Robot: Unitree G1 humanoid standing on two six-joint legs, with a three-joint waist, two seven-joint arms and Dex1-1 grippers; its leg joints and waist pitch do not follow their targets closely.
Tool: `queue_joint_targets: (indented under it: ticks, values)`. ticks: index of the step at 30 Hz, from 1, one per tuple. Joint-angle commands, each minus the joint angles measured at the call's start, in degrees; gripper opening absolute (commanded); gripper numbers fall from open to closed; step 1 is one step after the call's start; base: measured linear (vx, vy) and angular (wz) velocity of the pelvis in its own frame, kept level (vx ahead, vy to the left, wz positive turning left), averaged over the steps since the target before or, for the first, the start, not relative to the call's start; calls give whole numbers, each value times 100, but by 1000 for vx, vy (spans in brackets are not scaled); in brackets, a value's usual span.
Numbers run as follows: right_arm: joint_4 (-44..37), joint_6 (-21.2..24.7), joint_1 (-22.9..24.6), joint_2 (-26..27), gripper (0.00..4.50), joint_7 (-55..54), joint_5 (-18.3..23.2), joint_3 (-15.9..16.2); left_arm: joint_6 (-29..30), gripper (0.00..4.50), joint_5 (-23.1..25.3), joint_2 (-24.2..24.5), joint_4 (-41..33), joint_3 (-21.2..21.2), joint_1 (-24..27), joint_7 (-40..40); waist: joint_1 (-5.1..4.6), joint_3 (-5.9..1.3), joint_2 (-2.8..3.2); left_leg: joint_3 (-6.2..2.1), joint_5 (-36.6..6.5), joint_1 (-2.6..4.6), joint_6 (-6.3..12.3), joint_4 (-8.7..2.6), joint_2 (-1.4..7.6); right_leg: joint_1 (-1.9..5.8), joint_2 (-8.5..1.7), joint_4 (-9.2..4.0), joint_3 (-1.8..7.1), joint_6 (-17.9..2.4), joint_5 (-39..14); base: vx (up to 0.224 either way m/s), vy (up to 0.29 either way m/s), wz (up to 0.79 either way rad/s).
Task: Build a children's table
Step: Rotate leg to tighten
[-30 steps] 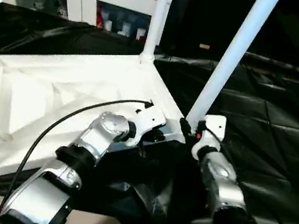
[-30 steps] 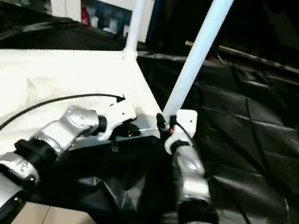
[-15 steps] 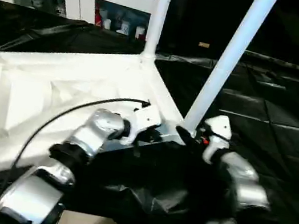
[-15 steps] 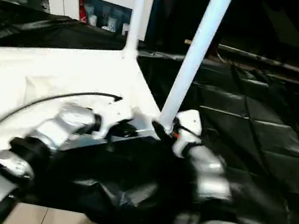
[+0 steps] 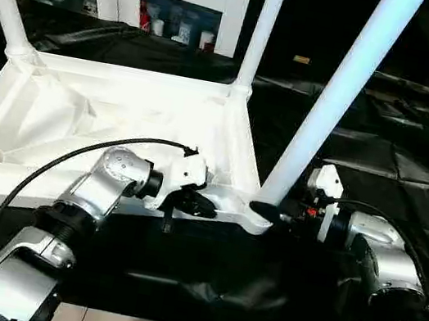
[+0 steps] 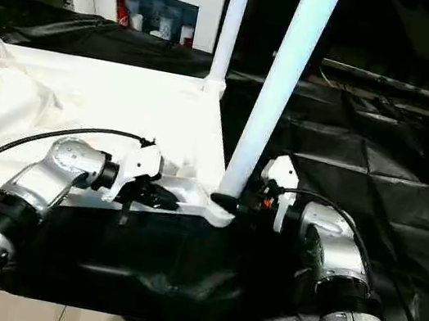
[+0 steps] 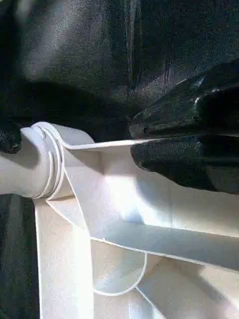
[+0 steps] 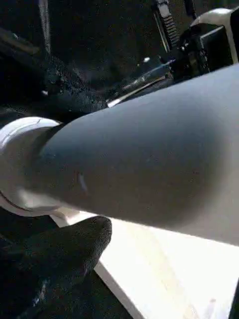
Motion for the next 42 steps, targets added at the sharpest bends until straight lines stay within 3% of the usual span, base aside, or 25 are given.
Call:
queue_joint_targets:
  ticks: [1,2,3,9,11,12,13,14,15,16,17,20,21,24,25,27,29,34,37,38,42]
  values:
    - [14,68,-55,-61,270,46,31,19,106,0,-87,-50,238,-188,313,-233,29,-238,-58,-4,-774,-17,598,-311,203,309,-330,-336,249,-1423,-811,0,0,0]
    - [0,102,-46,-59,246,99,50,34,141,0,-96,-41,200,-184,326,-238,25,-240,-94,-1,-792,-20,564,-309,202,310,-327,-337,250,-1383,-860,0,0,0]
    - [0,102,-46,-59,240,99,50,34,141,0,-96,-41,200,-184,326,-238,30,-238,-70,-9,-801,-21,537,-315,206,308,-332,-333,251,-1359,-911,0,0,0]
    - [-142,332,147,143,204,-142,184,-99,227,0,14,-153,334,-56,236,353,29,-250,-81,6,-639,-22,573,-293,185,307,-314,-307,255,-1362,-637,0,0,0]
    - [-36,235,218,405,199,-906,90,-237,223,0,141,-331,614,58,46,1029,24,-230,-65,-2,-766,-20,503,-312,190,285,-321,-343,256,-1303,-889,0,0,0]
    - [16,190,243,520,198,-1262,26,-283,213,0,200,-403,724,88,-31,1299,30,-211,-63,-1,-992,19,382,-332,194,253,-325,-400,255,-1203,-1276,0,0,0]
    - [73,162,268,652,197,-1670,-41,-334,230,0,257,-492,839,117,-113,1591,23,-202,-72,-17,-1151,7,250,-348,185,263,-338,-432,248,-1054,-1730,0,0,0]
    - [143,167,310,881,196,-2284,-103,-424,311,0,316,-655,986,151,-223,1996,14,-204,-40,-24,-1197,-7,190,-360,180,256,-344,-442,255,-973,-1890,0,0,0]
    - [171,159,343,1045,196,-2667,-124,-487,366,0,343,-772,1069,174,-288,2251,13,-196,-22,-36,-1338,35,64,-383,197,223,-338,-475,252,-877,-2095,0,0,0]
    - [180,160,366,1153,195,-2912,-134,-525,402,0,358,-844,1118,191,-327,2409,-1,-191,-22,-38,-1480,32,9,-389,180,216,-330,-497,252,-788,-2271,0,0,0]
    - [220,148,371,1339,195,-3406,-135,-634,440,0,381,-969,1172,197,-371,2617,1,-191,5,-41,-1556,45,3,-395,181,210,-333,-513,254,-763,-2343,0,0,0]
    - [326,33,349,1961,195,-4762,-167,-896,514,0,442,-1423,1299,134,-450,3089,-18,-185,10,-51,-1808,71,-49,-409,165,160,-337,-586,260,-577,-2747,0,0,0]
    - [325,21,326,2136,195,-5030,-218,-901,489,0,465,-1548,1350,82,-462,3121,-23,-188,41,-55,-1823,68,-60,-414,157,159,-326,-590,264,-540,-2704,0,0,0]
    - [335,-5,275,2342,195,-5303,-357,-818,432,0,505,-1708,1444,-3,-486,3109,-34,-185,41,-62,-2020,88,-26,-439,147,151,-302,-618,246,-453,-2771,0,0,0]
    - [310,-236,234,2342,195,-5172,-707,-458,376,0,553,-1771,1519,-62,-509,3089,-35,-189,54,-68,-2039,71,-13,-440,147,154,-306,-626,248,-429,-2767,0,0,0]
    - [285,-454,217,2296,195,-4998,-888,-243,355,0,577,-1762,1568,-81,-531,3080,-33,-192,36,-71,-1971,42,34,-446,146,176,-306,-614,253,-426,-2642,0,0,0]
    - [244,-620,184,2169,263,-4601,-764,-274,372,0,608,-1609,1562,-100,-524,2951,-20,-198,1,-68,-1928,33,120,-441,145,184,-317,-599,257,-444,-2599,0,0,0]
    - [156,-569,155,1878,301,-4109,-739,-223,371,0,600,-1411,1536,-66,-493,2771,-7,-201,16,-65,-1753,-8,217,-435,152,209,-328,-593,259,-514,-2482,0,0,0]
    - [0,-424,198,1517,301,-3238,-684,-77,330,0,594,-1218,1532,-57,-474,2512,14,-204,-5,-51,-1608,-23,316,-419,159,222,-325,-573,262,-597,-2308,0,0,0]
    - [-126,-407,262,1148,301,-2440,-632,22,286,0,590,-1024,1511,-88,-442,2137,34,-215,-19,-48,-1516,-34,405,-403,164,260,-316,-557,254,-661,-2146,0,0,0]
    - [-300,-267,283,683,301,-1525,-374,-32,248,0,479,-695,1288,-169,-322,1319,30,-240,3,-35,-1182,-55,483,-380,182,300,-327,-485,251,-921,-1548,0,0,0]
